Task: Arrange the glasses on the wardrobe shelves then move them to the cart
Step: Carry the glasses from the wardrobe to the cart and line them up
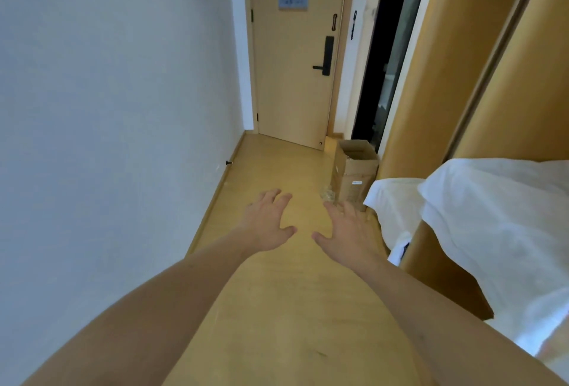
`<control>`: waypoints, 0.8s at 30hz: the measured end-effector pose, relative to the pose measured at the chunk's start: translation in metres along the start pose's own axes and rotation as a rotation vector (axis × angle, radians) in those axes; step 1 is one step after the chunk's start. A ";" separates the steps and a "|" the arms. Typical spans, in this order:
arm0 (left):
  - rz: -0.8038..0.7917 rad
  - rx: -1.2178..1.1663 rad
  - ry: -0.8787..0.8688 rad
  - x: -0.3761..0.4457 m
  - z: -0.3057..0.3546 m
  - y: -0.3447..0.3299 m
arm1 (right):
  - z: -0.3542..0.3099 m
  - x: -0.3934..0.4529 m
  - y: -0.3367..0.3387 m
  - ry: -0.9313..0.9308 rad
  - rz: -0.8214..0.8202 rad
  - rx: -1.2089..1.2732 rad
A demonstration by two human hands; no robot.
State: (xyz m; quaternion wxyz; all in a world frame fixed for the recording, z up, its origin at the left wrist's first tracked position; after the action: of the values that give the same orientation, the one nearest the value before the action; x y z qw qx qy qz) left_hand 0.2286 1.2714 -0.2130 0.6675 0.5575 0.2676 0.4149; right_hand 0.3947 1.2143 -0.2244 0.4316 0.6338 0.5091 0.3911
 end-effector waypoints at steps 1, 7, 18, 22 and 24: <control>-0.013 0.002 -0.011 0.010 -0.011 -0.001 | -0.004 0.009 -0.003 -0.017 0.000 -0.004; -0.052 -0.011 -0.038 0.059 -0.060 -0.013 | -0.008 0.053 -0.035 -0.128 -0.044 -0.006; -0.127 -0.078 -0.044 0.153 -0.098 -0.060 | 0.016 0.155 -0.074 -0.206 -0.094 0.000; -0.139 -0.046 -0.039 0.211 -0.108 -0.077 | 0.039 0.219 -0.086 -0.214 -0.087 0.025; -0.170 -0.039 -0.026 0.241 -0.109 -0.087 | 0.054 0.250 -0.093 -0.233 -0.092 0.063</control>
State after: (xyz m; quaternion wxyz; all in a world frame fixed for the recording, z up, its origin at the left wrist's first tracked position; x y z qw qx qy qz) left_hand 0.2844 1.5307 -0.2971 0.7145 0.5249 0.2970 0.3546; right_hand 0.4600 1.4619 -0.3155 0.4850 0.6641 0.4962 0.2785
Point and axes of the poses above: each hand's wrist, its own x-axis towards the middle knuckle, its own y-axis out of the back of the hand, z = x × y, the point moved 8 cm from there along x, towards the middle knuckle, and after that the axes turned 3 degrees about -y, right-handed, at the moved point
